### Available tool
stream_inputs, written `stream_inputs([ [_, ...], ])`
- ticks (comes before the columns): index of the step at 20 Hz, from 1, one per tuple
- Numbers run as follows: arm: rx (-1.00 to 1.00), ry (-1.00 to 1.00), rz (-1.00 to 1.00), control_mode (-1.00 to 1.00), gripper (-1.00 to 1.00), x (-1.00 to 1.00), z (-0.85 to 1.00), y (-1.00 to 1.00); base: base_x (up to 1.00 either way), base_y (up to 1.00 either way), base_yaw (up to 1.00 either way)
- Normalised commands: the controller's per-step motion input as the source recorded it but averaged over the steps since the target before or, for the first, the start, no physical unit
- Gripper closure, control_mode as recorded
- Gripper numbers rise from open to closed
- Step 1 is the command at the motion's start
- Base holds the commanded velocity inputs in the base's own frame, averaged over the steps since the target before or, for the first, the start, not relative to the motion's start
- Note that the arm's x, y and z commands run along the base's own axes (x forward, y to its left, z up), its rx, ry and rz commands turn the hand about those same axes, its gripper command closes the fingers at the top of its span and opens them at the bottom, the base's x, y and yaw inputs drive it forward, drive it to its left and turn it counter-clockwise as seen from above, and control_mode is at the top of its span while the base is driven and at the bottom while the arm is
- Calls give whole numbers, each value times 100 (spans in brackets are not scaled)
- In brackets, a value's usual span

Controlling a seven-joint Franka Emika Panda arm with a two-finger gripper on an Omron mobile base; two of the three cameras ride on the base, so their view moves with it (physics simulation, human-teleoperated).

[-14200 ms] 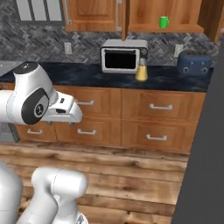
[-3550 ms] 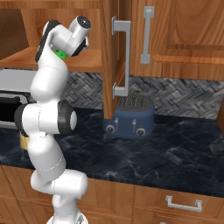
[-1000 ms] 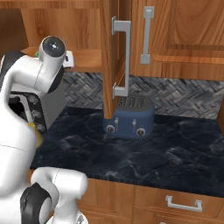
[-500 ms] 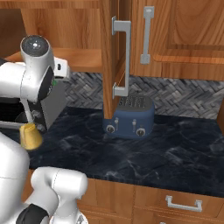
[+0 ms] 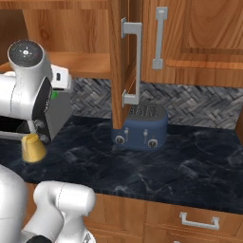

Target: There is a tray on the dining counter. Grab the cup, mug, and pitcher and place them on the tray. The pitcher may be placed next to the tray if it cannot fit the tray.

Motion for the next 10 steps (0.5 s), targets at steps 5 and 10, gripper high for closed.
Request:
stream_inputs([
  [5, 0, -1, -6, -100, 100, -28, 19, -8, 0, 0, 0],
  [10, 0, 0, -2, -100, 100, -14, 6, -1, 0, 0, 0],
])
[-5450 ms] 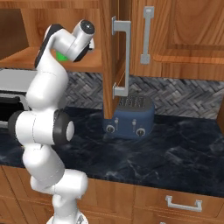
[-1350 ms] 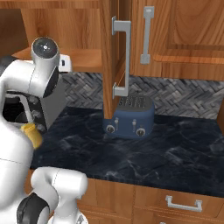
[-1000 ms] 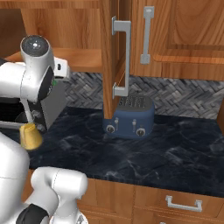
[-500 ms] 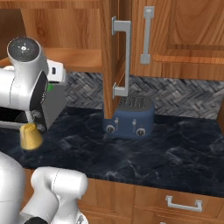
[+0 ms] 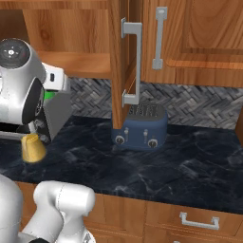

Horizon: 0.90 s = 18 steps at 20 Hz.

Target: There is a tray on the dining counter. Grab the cup, mug, and pitcher and place them on the tray. The pitcher may be placed next to the tray if it cannot fit the tray.

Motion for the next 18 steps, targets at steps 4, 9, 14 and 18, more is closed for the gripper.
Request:
stream_inputs([
  [4, 0, 0, 0, -100, 100, 0, 1, -1, 0, 0, 0],
  [9, 0, 0, 0, 100, 100, 0, 0, 0, -24, 0, 0],
  [14, 0, 0, 0, 100, 100, 0, 0, 0, -93, 0, 17],
  [18, 0, 0, 0, 100, 100, 0, 0, 0, -66, -1, 45],
])
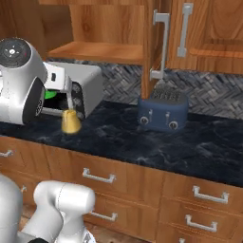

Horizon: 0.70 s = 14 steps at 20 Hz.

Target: There is a tray on the dining counter. Grab the cup, mug, and pitcher and place them on the tray. The pitcher may be placed next to the tray if it cannot fit the tray.

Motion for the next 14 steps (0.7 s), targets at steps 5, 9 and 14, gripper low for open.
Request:
stream_inputs([
  [5, 0, 0, 0, 100, 100, 0, 0, 0, -29, -14, 71],
  [9, 0, 0, 0, 100, 100, 0, 0, 0, -7, -18, 77],
  [14, 0, 0, 0, 100, 100, 0, 0, 0, -1, -21, 87],
])
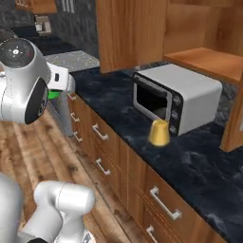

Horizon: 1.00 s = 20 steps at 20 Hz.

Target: There is a tray on the dining counter. Grab the cup, mug, and pitcher and place them on the tray. The pitcher may be placed next to the tray if it cannot fit the tray.

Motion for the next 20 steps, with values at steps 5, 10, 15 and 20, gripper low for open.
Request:
stream_inputs([
  [5, 0, 0, 0, 100, 100, 0, 0, 0, -1, -17, 96],
  [10, 0, 0, 0, 100, 100, 0, 0, 0, 18, -17, 87],
  [15, 0, 0, 0, 100, 100, 0, 0, 0, 80, -4, 55],
  [20, 0, 0, 0, 100, 100, 0, 0, 0, 100, 2, 38],
])
